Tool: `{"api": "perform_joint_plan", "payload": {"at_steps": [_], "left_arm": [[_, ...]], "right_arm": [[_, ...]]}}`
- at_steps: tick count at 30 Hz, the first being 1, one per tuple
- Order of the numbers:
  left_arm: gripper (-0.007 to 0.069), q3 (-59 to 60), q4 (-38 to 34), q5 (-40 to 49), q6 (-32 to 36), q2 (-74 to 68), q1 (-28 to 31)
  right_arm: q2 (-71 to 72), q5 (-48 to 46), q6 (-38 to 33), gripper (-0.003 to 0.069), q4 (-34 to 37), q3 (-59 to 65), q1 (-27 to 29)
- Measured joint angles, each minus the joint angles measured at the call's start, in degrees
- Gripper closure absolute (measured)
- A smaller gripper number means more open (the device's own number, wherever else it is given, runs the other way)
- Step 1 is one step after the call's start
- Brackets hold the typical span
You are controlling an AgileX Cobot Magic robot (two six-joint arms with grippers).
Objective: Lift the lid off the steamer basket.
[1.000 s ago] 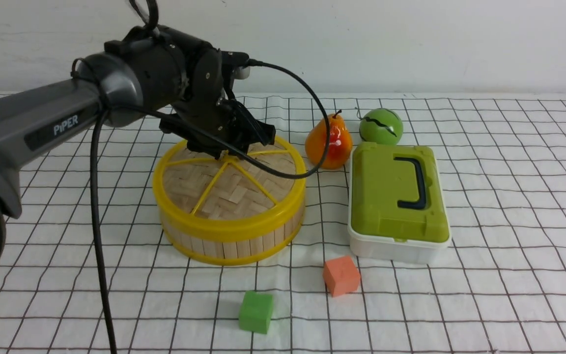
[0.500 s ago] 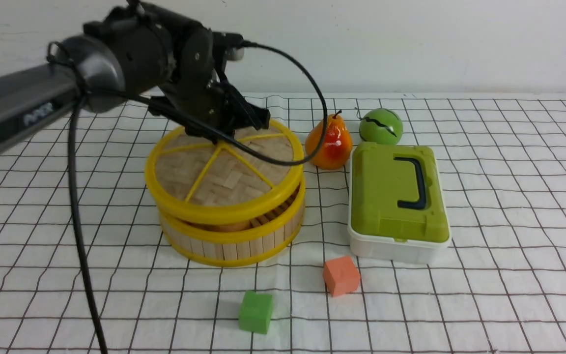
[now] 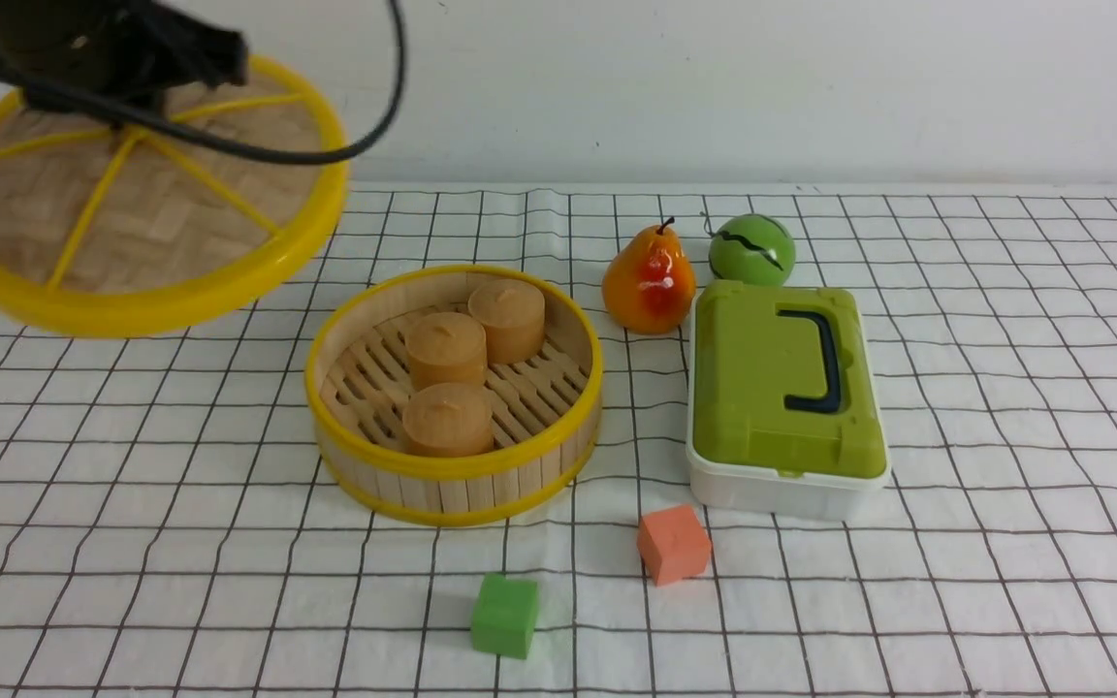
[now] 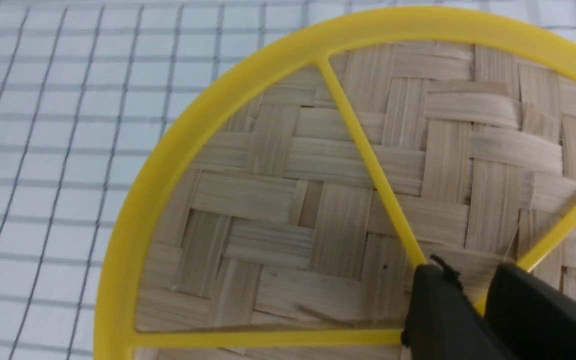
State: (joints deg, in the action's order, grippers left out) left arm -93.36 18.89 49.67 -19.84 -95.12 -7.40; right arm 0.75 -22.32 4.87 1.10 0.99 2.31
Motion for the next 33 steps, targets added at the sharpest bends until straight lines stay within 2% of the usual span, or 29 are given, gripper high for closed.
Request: {"api": "perform_joint_plan", "payload": {"at_steps": [5, 9, 13, 16, 20, 23, 26, 30, 31, 33], "left_arm": [[0.0521, 9.05, -1.7, -9.5, -5.84, -5.62, 8.04], [0.0521, 10.25, -1.68, -11.93, -9.68, -11.47, 9.23], [0.0515, 10.32, -1.57, -13.93, -10.04, -14.86, 8.69], [0.047, 10.32, -1.36, -14.83, -10.13, -16.53, 8.11], [0.0319, 10.34, -1.18, -14.23, -10.47, -16.77, 7.47], [0.0287, 10.33, -1.18, -12.04, -10.47, -14.9, 7.46], [0.034, 10.79, -1.18, -10.14, -10.11, -8.64, 7.46], [0.0513, 13.02, -1.93, -11.93, -8.45, 5.09, 7.46], [0.0532, 13.39, -2.08, -12.34, -8.3, 6.68, 7.46], [0.0637, 17.22, -3.28, -16.39, -8.05, 18.34, 7.46]], "right_arm": [[0.0, 0.0, 0.0, 0.0419, 0.0, 0.0, 0.0], [0.0, 0.0, 0.0, 0.0419, 0.0, 0.0, 0.0], [0.0, 0.0, 0.0, 0.0419, 0.0, 0.0, 0.0], [0.0, 0.0, 0.0, 0.0419, 0.0, 0.0, 0.0], [0.0, 0.0, 0.0, 0.0419, 0.0, 0.0, 0.0], [0.0, 0.0, 0.0, 0.0419, 0.0, 0.0, 0.0], [0.0, 0.0, 0.0, 0.0419, 0.0, 0.0, 0.0], [0.0, 0.0, 0.0, 0.0419, 0.0, 0.0, 0.0], [0.0, 0.0, 0.0, 0.0419, 0.0, 0.0, 0.0], [0.0, 0.0, 0.0, 0.0419, 0.0, 0.0, 0.0]]}}
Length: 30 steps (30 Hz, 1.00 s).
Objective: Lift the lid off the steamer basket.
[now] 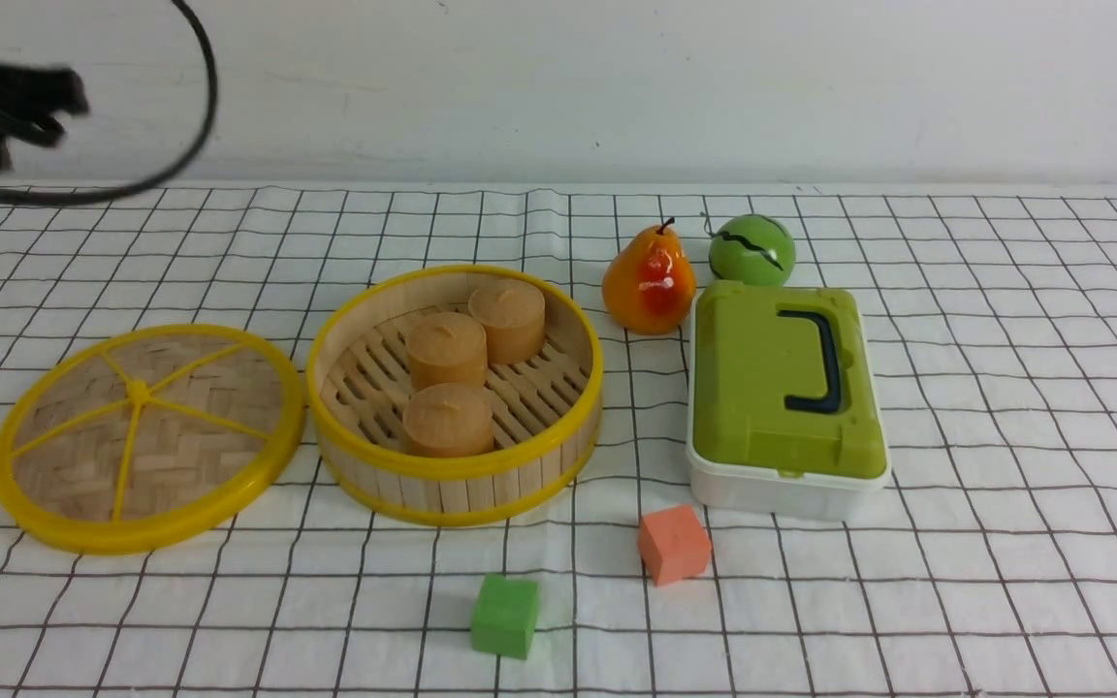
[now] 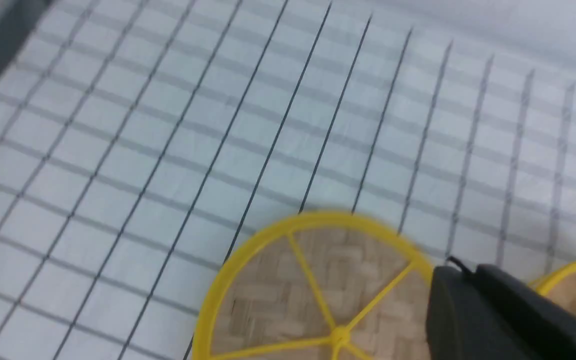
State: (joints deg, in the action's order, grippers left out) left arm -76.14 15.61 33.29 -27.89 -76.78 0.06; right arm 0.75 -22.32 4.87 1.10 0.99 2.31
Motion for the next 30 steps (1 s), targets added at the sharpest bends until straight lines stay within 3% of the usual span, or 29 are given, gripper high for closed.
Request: {"api": "perform_joint_plan", "payload": {"at_steps": [9, 16, 22, 30], "left_arm": [[0.0637, 22.89, -9.78, -11.47, 4.58, 22.48, 0.0], [0.0637, 47.59, -26.29, -20.52, 21.51, 45.82, 0.0], [0.0637, 53.38, -37.74, -17.0, 30.06, 58.42, 0.0], [0.0637, 53.82, -48.53, -5.97, 31.02, 63.35, 0.0]], "right_arm": [[0.0, 0.0, 0.0, 0.0419, 0.0, 0.0, 0.0], [0.0, 0.0, 0.0, 0.0419, 0.0, 0.0, 0.0], [0.0, 0.0, 0.0, 0.0419, 0.0, 0.0, 0.0], [0.0, 0.0, 0.0, 0.0419, 0.0, 0.0, 0.0]]}}
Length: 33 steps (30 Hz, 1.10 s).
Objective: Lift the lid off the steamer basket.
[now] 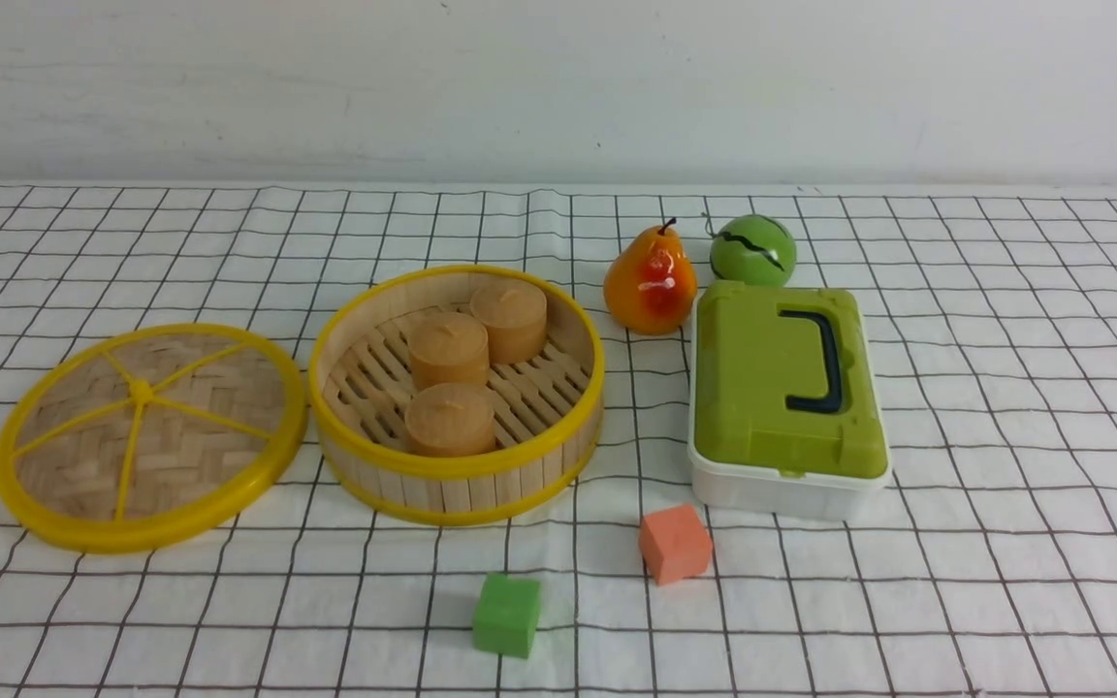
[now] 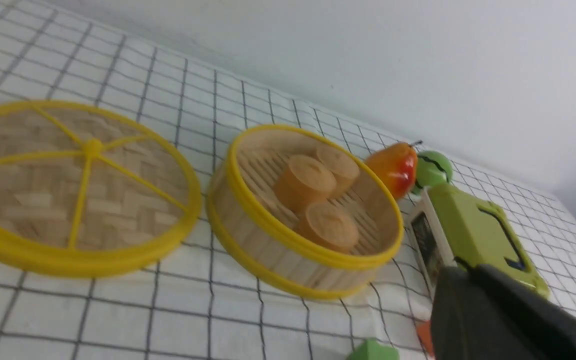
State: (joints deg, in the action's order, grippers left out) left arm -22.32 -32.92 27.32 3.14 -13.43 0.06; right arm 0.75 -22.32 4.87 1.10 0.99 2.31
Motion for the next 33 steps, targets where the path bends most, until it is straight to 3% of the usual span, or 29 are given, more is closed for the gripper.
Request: {"api": "perform_joint_plan", "payload": {"at_steps": [4, 12, 15, 16, 17, 20, 26, 33], "left_arm": [[0.0637, 0.0, 0.61, 1.36, 0.31, 0.0, 0.0], [0.0637, 6.58, 10.78, -4.34, 5.87, 9.0, -4.17], [0.0637, 11.34, 18.22, -7.39, 1.59, 13.51, -4.38], [0.0637, 13.83, 23.47, -7.75, -3.97, 13.96, -4.38], [0.0637, 14.1, 24.12, -7.75, -3.97, 13.96, -4.38], [0.0637, 18.29, 32.92, -6.09, -15.37, 13.96, -4.38], [0.0637, 23.5, 33.63, -4.02, -18.89, 14.0, -4.38], [0.0637, 23.95, 29.79, -4.65, -10.75, 14.0, -4.38]], "right_arm": [[0.0, 0.0, 0.0, 0.0419, 0.0, 0.0, 0.0], [0.0, 0.0, 0.0, 0.0419, 0.0, 0.0, 0.0], [0.0, 0.0, 0.0, 0.0419, 0.0, 0.0, 0.0], [0.0, 0.0, 0.0, 0.0419, 0.0, 0.0, 0.0], [0.0, 0.0, 0.0, 0.0419, 0.0, 0.0, 0.0], [0.0, 0.0, 0.0, 0.0419, 0.0, 0.0, 0.0], [0.0, 0.0, 0.0, 0.0419, 0.0, 0.0, 0.0], [0.0, 0.0, 0.0, 0.0419, 0.0, 0.0, 0.0]]}}
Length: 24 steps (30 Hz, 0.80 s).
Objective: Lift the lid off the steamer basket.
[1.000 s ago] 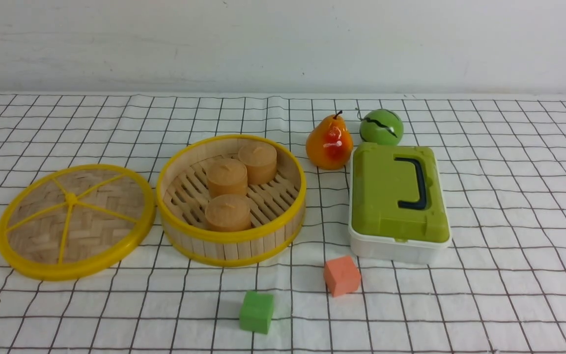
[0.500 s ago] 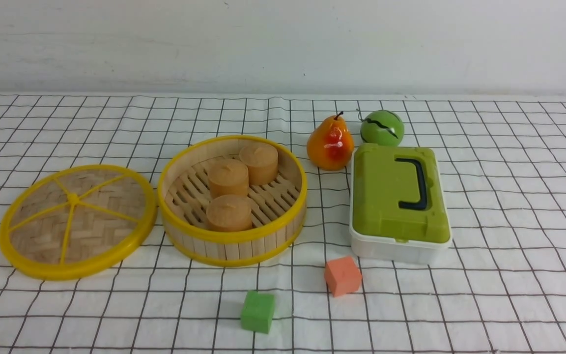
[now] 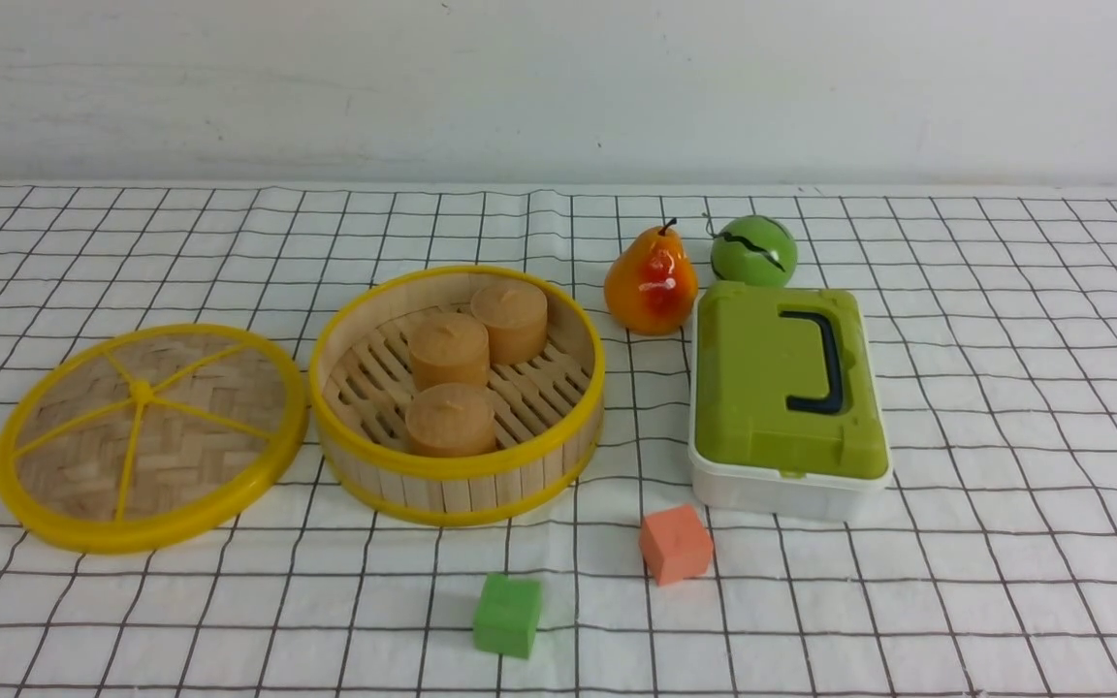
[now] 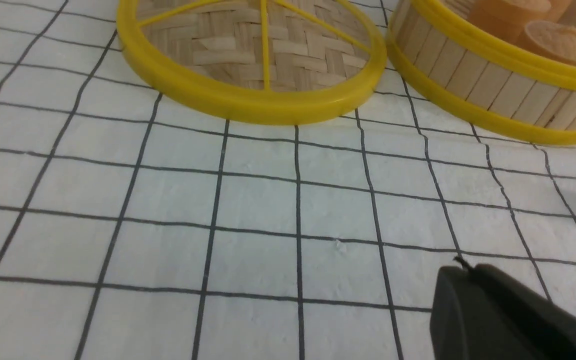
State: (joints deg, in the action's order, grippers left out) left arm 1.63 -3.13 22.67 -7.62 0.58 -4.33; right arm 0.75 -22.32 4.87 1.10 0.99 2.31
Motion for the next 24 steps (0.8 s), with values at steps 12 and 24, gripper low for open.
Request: {"api": "perform_joint_plan", "payload": {"at_steps": [12, 24], "left_arm": [[0.0637, 0.0, -0.63, -0.07, 1.94, 0.0, 0.0], [0.0636, 0.0, -0.63, -0.13, 1.99, 0.0, 0.0]], "right_arm": [[0.0, 0.0, 0.0, 0.0419, 0.0, 0.0, 0.0], [0.0, 0.0, 0.0, 0.0419, 0.0, 0.0, 0.0]]}}
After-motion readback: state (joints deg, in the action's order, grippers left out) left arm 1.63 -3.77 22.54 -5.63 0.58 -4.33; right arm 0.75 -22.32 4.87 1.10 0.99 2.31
